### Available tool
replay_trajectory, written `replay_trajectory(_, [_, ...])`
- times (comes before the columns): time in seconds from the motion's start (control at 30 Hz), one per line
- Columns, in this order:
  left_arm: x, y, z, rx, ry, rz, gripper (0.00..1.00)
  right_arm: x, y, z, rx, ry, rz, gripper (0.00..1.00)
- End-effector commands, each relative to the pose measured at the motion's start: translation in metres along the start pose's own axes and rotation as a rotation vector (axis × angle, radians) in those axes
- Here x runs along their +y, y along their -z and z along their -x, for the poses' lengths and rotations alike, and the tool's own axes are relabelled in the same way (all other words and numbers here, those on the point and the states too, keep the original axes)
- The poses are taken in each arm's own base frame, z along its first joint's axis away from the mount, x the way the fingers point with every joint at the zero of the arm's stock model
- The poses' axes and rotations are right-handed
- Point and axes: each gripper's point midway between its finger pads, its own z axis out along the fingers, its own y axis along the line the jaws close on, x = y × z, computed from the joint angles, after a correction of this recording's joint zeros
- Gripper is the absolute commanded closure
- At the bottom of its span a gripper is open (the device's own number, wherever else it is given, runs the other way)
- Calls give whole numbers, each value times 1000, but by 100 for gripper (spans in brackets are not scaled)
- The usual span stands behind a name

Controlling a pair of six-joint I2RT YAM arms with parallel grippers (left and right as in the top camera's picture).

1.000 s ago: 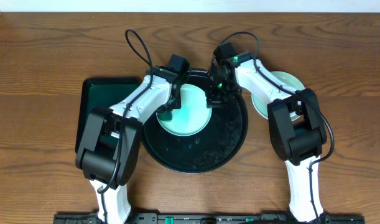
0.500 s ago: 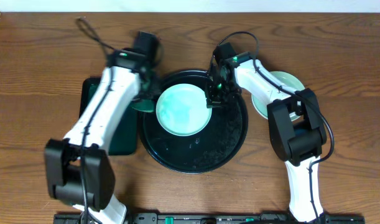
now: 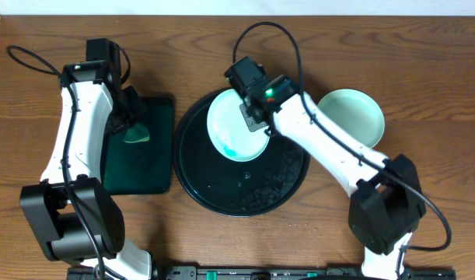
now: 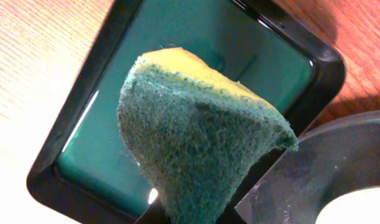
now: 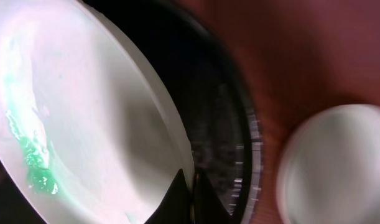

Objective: Clean dirty plates on tray and stack at the side

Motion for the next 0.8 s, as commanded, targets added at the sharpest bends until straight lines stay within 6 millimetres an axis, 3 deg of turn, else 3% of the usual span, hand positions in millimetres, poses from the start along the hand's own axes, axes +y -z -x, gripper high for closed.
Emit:
replay_trajectory(0.0, [1,7,6,-18,-5,-12,93,-33,39,18,-143,43,-285,99])
replay_trajectory(0.13, [1,7,6,-21,-4,-13,93,-36,76,23,-240,90,-441,99])
replay_trajectory(0.5, [0,7,8,-28,-4,-17,93,-19,186,22,-517,263,-858,99])
replay_trajectory(0.6, [0,7,8,-28,-4,-17,93,-11,196,21,-553,276,-876,99])
replay_trajectory(0.77, [0,7,8,-28,-4,-17,93,-9,196,20,-561,265,-868,99])
